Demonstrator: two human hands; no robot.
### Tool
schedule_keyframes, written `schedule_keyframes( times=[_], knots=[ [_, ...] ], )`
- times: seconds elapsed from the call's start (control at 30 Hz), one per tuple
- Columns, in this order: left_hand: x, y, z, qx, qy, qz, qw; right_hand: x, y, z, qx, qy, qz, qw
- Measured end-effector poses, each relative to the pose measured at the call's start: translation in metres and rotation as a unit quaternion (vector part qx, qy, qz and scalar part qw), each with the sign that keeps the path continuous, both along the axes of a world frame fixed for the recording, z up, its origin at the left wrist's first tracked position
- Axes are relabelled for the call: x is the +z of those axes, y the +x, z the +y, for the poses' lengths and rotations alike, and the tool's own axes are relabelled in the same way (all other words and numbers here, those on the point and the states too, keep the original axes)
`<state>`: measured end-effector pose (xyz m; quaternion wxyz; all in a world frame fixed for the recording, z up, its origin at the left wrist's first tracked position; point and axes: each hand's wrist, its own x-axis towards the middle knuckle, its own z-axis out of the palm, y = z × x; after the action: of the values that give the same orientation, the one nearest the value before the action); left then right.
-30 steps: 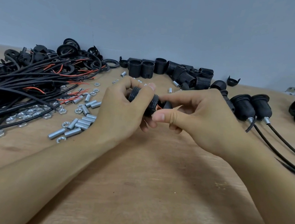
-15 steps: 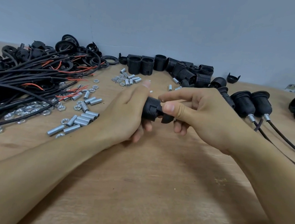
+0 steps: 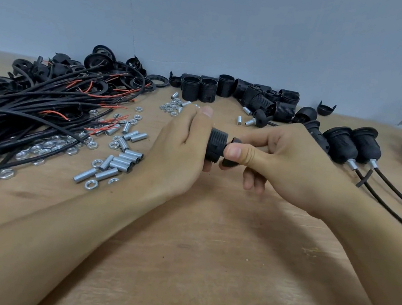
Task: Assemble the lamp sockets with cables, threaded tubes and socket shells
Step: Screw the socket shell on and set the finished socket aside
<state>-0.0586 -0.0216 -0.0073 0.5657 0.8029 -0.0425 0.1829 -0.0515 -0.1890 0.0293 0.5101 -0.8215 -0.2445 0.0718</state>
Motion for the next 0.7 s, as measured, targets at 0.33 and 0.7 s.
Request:
schedule_keyframes(
  times=[0.33,0.7],
  knots=[
    [0.002,-0.006,-0.008,0.045,-0.042,-0.013,0.998,0.001,-0.004,0.001,0.025,0.033,-0.030,0.999],
    [0.021,-0.003,-0.001,-0.060,-0.253,0.128,0.957,-0.003,0.003,0.000,0.044,0.062,0.043,0.996]
  ],
)
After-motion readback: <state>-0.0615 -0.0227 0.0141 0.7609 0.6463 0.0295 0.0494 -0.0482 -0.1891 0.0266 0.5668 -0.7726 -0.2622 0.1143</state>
